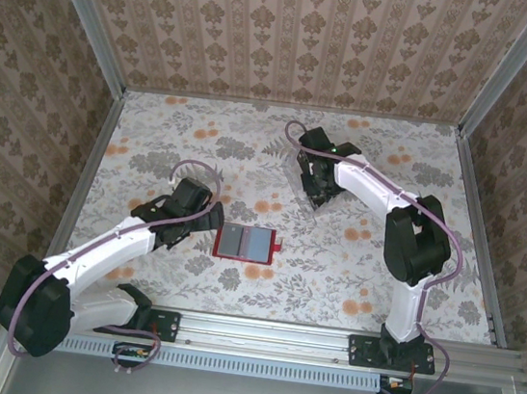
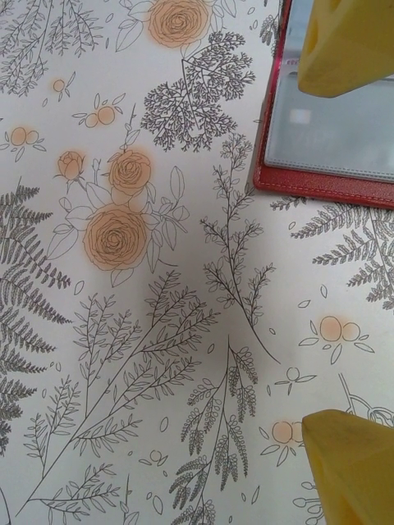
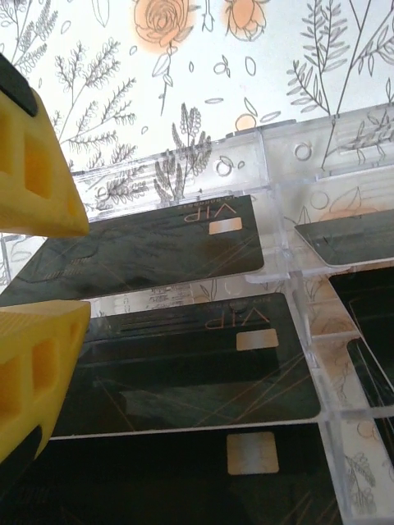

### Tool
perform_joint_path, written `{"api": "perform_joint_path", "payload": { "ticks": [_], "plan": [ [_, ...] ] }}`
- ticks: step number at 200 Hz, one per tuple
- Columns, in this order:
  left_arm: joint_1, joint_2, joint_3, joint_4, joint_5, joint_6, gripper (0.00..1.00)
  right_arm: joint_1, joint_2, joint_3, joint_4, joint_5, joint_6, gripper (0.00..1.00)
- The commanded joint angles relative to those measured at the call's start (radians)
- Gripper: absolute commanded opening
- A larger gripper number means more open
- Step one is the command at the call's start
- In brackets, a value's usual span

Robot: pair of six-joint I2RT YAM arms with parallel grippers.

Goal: Put the credit cards into the card holder

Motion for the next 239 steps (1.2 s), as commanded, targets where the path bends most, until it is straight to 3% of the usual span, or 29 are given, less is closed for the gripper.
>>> {"api": "perform_joint_path", "payload": {
  "ticks": [1,142,177,239],
  "plan": [
    [0.008,0.009,-0.003,0.008,0.009,0.001,1.0,0.013,-0.031,-0.024,-0.005,-0.057,0.024,0.27],
    [0.015,0.016,-0.014,0.016,0.016,-0.001,1.0,0.019,-0.162,-0.079,0.079,-0.117,0.084,0.29],
    [0.017,0.021,-0.013,0.022,0.02,0.0,1.0,0.019,-0.102,-0.027,0.017,-0.044,0.057,0.36],
    [0.018,0.028,-0.016,0.029,0.025,0.0,1.0,0.034,-0.013,0.028,-0.023,0.015,0.016,0.38]
  ]
}}
